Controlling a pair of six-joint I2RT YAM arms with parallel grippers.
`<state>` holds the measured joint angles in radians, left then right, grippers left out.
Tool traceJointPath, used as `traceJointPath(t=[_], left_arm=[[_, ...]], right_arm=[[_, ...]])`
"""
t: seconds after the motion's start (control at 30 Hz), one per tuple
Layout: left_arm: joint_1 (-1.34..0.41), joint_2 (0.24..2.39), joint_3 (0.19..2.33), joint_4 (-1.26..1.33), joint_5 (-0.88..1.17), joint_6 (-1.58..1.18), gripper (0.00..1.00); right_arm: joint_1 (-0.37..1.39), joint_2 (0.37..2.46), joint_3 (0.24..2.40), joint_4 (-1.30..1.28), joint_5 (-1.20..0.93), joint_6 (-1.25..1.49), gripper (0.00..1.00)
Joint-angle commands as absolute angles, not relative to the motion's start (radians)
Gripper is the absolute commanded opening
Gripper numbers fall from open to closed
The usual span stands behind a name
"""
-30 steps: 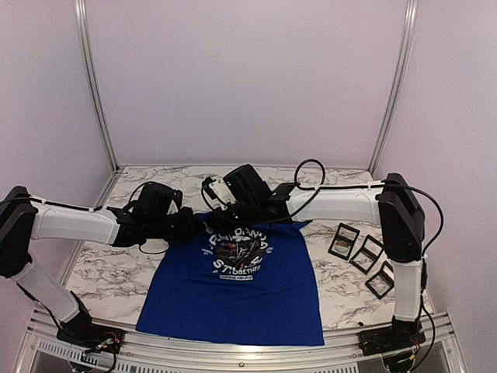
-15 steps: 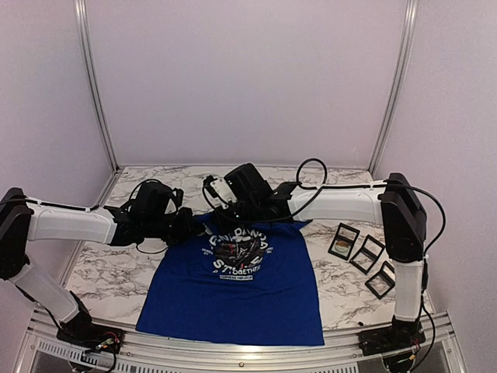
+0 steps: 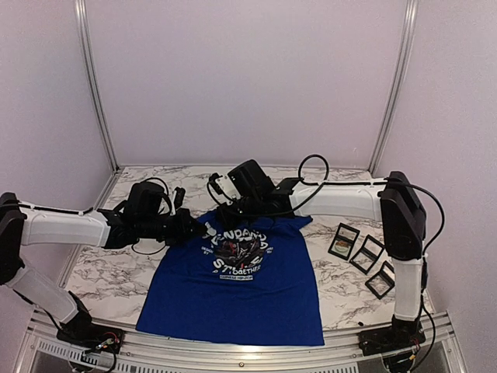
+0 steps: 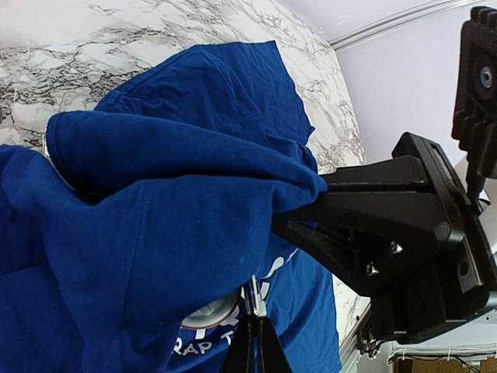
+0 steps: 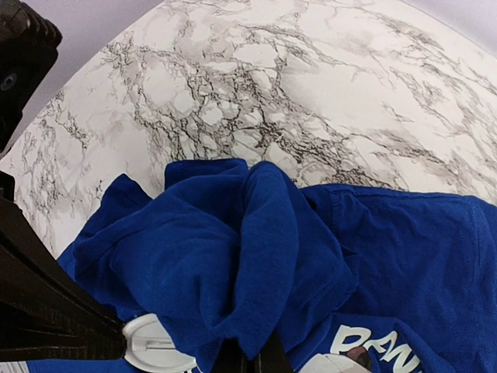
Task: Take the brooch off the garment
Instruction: Pick up the brooch from the crumpled clothing.
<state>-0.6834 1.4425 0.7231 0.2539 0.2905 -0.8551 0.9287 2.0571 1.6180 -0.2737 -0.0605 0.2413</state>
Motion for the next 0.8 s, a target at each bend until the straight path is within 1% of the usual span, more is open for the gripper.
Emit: traceJointPath(t=[0.0,0.33,0.37,0.67,0.77], left_arm=[[-0.678,1.416,0.698,0.318,0.372,-0.837,0.00],[-0.648,1.433,0.639,0.462,0.400,-0.917,0.00],[-0.646,1.439,0.636,0.483,0.405,-0.928,0.00],[-0.628,1.516,0.615,0.652,0.464,-1.049,0.00],[-0.626,1.540,0.605,0.712,0.479,-1.090,0.00]], right_arm=[[0.908,2.077,1.655,-0.298,-0.063,0.264,0.00],[0.876,2.039,1.589,-0.258,-0.149,0.307,0.00],[0.871,2.031,1.581,-0.253,-0.159,0.312,0.01],[0.854,1.900,1.490,-0.283,-0.188,0.353,0.39],[0.847,1.844,1.449,-0.290,-0.202,0.375,0.48]])
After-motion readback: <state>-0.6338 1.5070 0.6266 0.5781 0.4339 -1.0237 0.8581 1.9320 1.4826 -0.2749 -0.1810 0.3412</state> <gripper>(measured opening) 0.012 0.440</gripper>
